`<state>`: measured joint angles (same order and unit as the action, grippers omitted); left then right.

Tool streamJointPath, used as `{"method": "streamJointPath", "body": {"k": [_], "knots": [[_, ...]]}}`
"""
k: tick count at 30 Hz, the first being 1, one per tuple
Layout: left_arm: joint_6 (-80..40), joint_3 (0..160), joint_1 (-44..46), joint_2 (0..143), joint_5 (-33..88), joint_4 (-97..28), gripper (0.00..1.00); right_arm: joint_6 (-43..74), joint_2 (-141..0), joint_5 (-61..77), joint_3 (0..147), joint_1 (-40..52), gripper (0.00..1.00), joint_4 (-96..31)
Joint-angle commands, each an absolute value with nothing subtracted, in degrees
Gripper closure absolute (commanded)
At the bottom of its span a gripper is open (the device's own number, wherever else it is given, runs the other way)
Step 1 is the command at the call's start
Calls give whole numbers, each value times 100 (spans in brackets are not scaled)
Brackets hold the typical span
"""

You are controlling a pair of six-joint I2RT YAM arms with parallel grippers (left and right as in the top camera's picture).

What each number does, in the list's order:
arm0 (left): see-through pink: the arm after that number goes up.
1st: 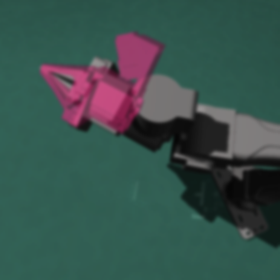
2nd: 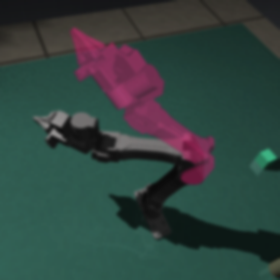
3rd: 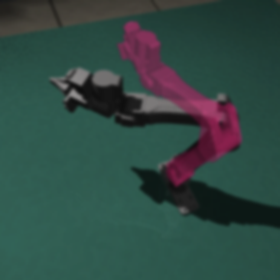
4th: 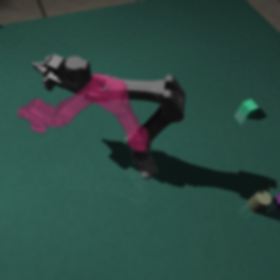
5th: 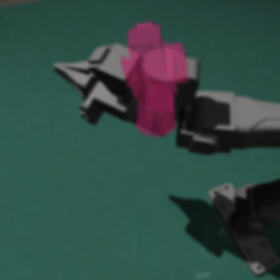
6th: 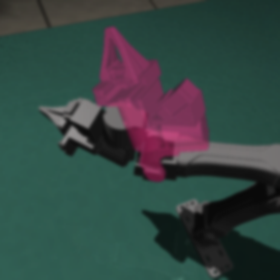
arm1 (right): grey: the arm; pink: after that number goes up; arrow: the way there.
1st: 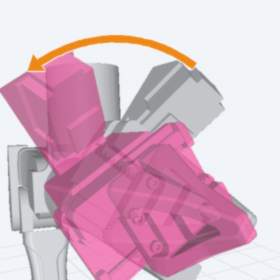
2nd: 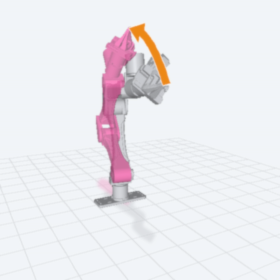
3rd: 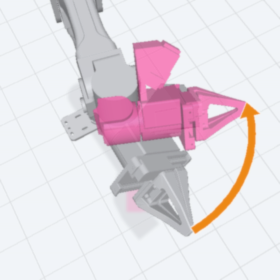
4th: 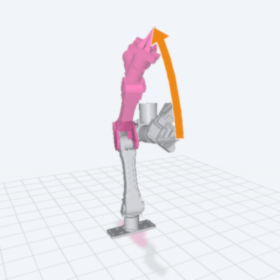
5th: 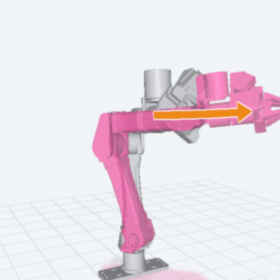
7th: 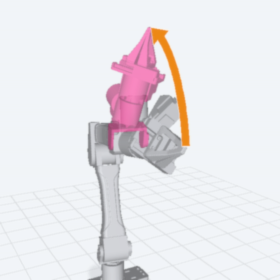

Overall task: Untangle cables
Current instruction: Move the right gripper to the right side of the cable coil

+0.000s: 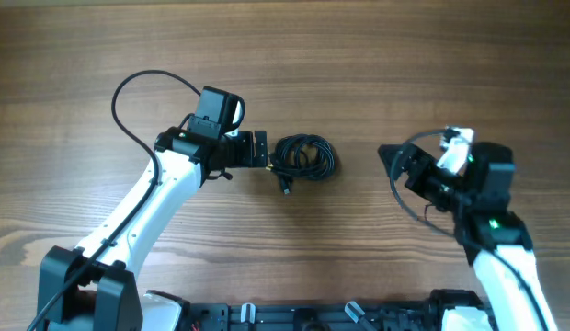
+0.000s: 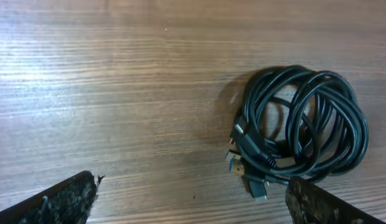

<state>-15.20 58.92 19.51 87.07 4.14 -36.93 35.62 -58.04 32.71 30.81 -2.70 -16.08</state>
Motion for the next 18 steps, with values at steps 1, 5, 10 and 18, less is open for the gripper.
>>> {"method": "streamJointPath", "body": {"k": [1, 5, 10, 18], "knots": [[-1549, 6007, 1977, 8744, 357, -3684, 0, 3752, -6595, 4104, 3173, -246, 0, -1214], [-1549, 6007, 1977, 8744, 357, -3684, 0, 3769, -7074, 4755, 3170, -244, 0, -478], [-1546, 6007, 1977, 8744, 357, -3640, 0, 3750, -7338, 4755, 3142, -145, 0, -373], [-1721, 6007, 1977, 8744, 403, -3601, 0, 4169, -7929, 3677, 3142, 856, 3, -213]]}}
